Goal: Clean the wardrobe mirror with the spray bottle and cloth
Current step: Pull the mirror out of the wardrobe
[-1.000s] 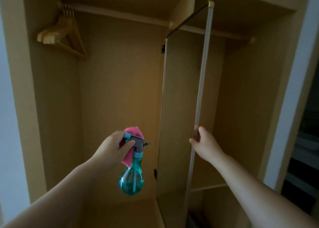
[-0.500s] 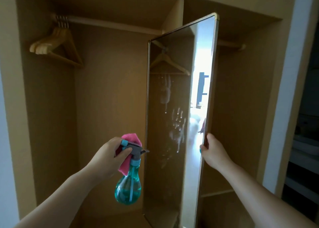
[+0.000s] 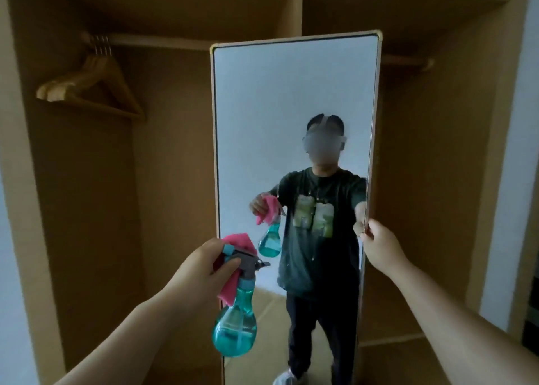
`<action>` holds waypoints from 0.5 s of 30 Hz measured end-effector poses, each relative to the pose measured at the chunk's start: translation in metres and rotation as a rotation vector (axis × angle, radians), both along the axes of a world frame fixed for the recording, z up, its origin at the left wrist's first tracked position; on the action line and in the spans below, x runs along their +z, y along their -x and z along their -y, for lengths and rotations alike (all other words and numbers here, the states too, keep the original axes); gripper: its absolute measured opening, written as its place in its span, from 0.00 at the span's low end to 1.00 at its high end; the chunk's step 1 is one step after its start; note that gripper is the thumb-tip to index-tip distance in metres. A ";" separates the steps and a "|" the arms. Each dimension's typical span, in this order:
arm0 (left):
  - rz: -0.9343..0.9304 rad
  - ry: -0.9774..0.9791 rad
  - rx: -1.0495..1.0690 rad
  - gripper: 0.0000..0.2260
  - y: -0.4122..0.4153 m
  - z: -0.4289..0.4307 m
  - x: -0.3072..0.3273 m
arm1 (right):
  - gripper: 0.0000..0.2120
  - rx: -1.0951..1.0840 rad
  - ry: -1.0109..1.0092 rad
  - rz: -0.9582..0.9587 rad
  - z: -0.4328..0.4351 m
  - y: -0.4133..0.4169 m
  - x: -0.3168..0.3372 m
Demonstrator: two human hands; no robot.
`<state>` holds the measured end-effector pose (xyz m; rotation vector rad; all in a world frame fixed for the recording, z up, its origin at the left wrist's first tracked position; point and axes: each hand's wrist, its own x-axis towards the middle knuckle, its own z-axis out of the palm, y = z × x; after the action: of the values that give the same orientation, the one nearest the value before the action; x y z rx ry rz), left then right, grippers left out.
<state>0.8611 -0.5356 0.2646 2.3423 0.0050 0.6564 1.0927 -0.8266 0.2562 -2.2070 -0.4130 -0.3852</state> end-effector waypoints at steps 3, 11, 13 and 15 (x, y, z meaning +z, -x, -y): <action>0.015 0.003 0.016 0.03 -0.009 0.008 -0.001 | 0.20 -0.010 0.022 0.017 -0.003 -0.018 -0.001; 0.054 -0.031 0.019 0.03 -0.023 0.030 -0.005 | 0.15 -0.053 0.004 -0.006 -0.020 -0.042 0.005; 0.045 -0.032 0.011 0.02 -0.024 0.031 -0.006 | 0.15 -0.052 0.001 -0.013 -0.020 -0.045 0.005; 0.035 -0.028 0.011 0.02 -0.024 0.032 -0.007 | 0.16 -0.079 -0.004 -0.015 -0.017 -0.046 0.003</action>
<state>0.8852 -0.5679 0.2581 2.3591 -0.0076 0.7073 1.1383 -0.8091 0.2596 -2.2260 -0.3175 -0.4117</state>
